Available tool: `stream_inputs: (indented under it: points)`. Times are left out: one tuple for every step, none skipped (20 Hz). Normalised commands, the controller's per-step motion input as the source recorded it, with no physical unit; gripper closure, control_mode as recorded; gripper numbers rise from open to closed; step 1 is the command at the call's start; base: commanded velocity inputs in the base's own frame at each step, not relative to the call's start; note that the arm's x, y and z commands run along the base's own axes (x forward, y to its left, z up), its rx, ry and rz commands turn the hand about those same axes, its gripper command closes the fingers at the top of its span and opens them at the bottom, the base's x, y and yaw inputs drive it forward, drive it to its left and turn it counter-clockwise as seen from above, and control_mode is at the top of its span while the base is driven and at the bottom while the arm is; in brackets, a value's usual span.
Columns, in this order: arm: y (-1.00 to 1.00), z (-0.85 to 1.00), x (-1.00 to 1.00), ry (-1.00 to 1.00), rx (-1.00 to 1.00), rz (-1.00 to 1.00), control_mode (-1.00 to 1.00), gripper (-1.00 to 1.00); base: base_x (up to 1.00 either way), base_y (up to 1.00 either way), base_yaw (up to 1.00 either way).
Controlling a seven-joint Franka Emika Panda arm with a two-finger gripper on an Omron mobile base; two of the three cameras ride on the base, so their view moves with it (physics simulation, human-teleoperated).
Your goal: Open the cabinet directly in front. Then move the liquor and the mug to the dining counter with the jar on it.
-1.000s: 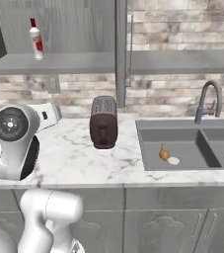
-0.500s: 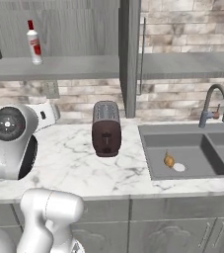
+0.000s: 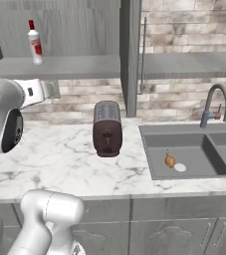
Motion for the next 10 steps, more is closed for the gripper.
stream_inputs:
  points:
    - [0.0, 0.79, 0.0, -0.12, 0.04, -0.11, -1.0, -1.0, 0.0, 0.0, 0.0]
    - [0.0, 0.74, 0.0, -0.13, 0.05, -0.09, -1.0, -1.0, 0.0, 0.0, 0.0]
    - [0.0, 0.68, 0.0, -0.14, 0.05, -0.07, -1.0, -1.0, 0.0, 0.0, 0.0]
    - [0.0, 0.64, 0.0, -0.14, 0.05, -0.06, -1.0, -1.0, 0.0, 0.0, 0.0]
    - [0.0, 0.62, 0.0, -0.15, 0.07, -0.04, -1.0, -1.0, 0.0, 0.0, 0.0]
    - [0.0, 0.61, 0.0, -0.17, 0.07, -0.04, -1.0, -1.0, 0.0, 0.0, 0.0]
    - [0.0, 0.64, -0.06, -0.21, 0.07, -0.05, -1.0, -1.0, 0.0, 0.0, 0.0]
    - [0.0, 0.61, -0.09, -0.25, 0.07, -0.04, -1.0, -1.0, 0.0, 0.0, 0.0]
    - [-0.01, 0.64, -0.09, -0.26, 0.08, -0.05, -1.0, -1.0, 0.0, 0.0, 0.0]
    - [0.0, 0.57, -0.04, -0.26, 0.08, -0.05, -1.0, -1.0, 0.0, 0.0, 0.0]
